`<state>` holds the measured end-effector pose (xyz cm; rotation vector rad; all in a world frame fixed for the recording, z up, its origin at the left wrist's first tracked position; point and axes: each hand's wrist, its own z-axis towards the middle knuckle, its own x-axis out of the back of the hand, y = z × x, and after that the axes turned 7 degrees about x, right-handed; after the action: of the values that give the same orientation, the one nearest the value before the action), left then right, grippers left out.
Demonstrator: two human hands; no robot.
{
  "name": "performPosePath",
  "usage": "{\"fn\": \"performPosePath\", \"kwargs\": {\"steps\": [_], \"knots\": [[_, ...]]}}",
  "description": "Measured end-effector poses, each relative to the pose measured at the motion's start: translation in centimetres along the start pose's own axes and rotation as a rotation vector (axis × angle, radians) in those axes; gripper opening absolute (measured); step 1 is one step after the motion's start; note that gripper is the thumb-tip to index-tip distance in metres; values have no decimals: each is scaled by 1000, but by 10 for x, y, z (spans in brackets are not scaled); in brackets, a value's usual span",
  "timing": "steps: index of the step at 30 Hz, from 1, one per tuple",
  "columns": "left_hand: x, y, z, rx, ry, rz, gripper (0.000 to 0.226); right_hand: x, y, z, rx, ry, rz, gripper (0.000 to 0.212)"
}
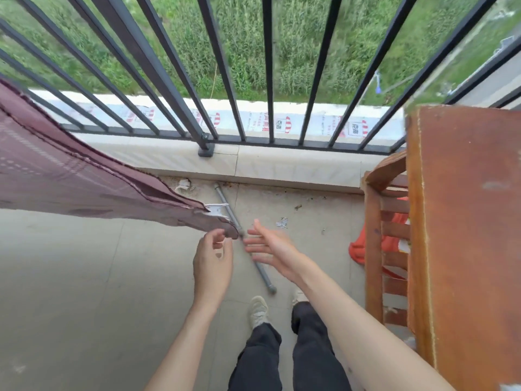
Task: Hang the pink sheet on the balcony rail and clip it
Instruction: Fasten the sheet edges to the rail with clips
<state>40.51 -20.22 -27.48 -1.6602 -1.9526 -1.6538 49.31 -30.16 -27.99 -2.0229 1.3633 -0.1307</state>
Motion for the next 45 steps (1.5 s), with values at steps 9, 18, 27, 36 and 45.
{"fn": "performPosePath", "kwargs": {"steps": [9, 18, 27, 36, 45], "knots": [[-57, 23, -88, -744, -532, 609, 63, 128, 70, -170, 338, 639, -820, 55], [-165, 71, -215, -1116, -760, 715, 58, 234, 182, -296, 40, 1163, -754, 47], [-250, 63, -297, -1281, -694, 811, 56, 271, 222, -297, 54, 1236, -742, 53], [-216, 52, -278, -1250, -582, 589, 25, 250, 208, -288, 239, 1166, -598, 30], [-67, 15, -231, -674, -407, 302, 18, 152, 137, -275, 418, 733, -625, 65]]}}
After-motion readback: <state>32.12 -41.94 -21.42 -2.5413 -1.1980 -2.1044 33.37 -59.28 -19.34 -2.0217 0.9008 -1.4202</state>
